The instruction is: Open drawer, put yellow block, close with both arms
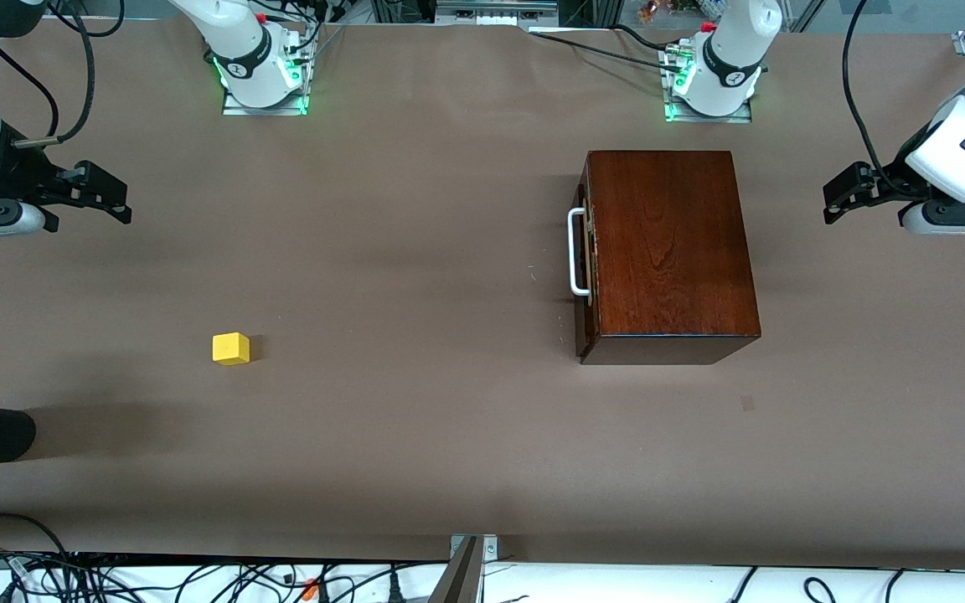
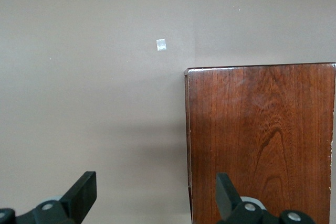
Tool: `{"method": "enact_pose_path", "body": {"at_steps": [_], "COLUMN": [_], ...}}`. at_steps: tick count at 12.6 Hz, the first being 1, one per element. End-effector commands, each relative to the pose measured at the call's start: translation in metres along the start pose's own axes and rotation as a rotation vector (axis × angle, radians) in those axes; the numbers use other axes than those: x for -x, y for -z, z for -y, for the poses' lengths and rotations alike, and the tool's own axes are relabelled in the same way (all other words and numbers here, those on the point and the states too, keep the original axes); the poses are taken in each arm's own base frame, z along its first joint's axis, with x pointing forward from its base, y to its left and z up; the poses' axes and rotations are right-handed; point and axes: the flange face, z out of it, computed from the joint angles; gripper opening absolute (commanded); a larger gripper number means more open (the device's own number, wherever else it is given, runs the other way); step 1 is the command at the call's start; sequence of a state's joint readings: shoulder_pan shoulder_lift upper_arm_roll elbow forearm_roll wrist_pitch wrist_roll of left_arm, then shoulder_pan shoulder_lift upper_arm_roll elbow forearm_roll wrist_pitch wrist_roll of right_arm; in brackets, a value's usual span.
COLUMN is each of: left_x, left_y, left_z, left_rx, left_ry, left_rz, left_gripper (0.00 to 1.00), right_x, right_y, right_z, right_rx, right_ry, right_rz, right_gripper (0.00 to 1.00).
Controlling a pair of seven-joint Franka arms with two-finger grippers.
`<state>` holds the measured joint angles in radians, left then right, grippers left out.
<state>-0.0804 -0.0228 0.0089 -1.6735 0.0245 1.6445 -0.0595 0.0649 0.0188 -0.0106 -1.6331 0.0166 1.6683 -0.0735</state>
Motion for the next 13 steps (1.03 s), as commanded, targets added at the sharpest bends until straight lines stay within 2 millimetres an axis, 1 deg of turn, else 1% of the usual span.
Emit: {"method": "enact_pose_path", "body": {"at_steps": [1,6,7,8,9,10,12,13], "left_x": [0.000,0.000,-0.006,-0.010,-0.010,-0.008,0.001,0.006], "left_y": [0.005,0.004,-0.008,-0.008,-0.005,-0.001,0.002,0.004], "left_z": [0.000,0.000,-0.002,-0.002,-0.003,-0.007,-0.032,-0.051], "left_rx": [0.009,0.007,0.004,0.005,0.007,0.008,0.057,0.056], "left_ry": [0.004,0.011,0.009,0.009,0.010,0.002,-0.033,-0.074], "left_rz": [0.005,0.011,0.037,0.036,0.048,0.071,0.121,0.138], "left_gripper": [1.00,1.00,1.00,1.00,1.00,1.00,1.00,1.00], "right_x": [-0.003,-0.003,-0.003,-0.003,-0.002,-0.003,-0.003,-0.003], "right_y": [0.005,0.005,0.005,0.005,0.005,0.005,0.005,0.005], "right_z": [-0.002,-0.001,-0.001,-0.001,-0.002,-0.001,-0.002,-0.001], "right_rx": [-0.014,-0.015,-0.015,-0.015,-0.015,-0.015,-0.015,-0.015], "right_ry": [-0.020,-0.019,-0.019,-0.019,-0.020,-0.019,-0.020,-0.019], "right_rz": [-0.006,-0.006,-0.006,-0.006,-0.005,-0.006,-0.006,-0.006], "right_gripper": [1.00,1.00,1.00,1.00,1.00,1.00,1.00,1.00]}}
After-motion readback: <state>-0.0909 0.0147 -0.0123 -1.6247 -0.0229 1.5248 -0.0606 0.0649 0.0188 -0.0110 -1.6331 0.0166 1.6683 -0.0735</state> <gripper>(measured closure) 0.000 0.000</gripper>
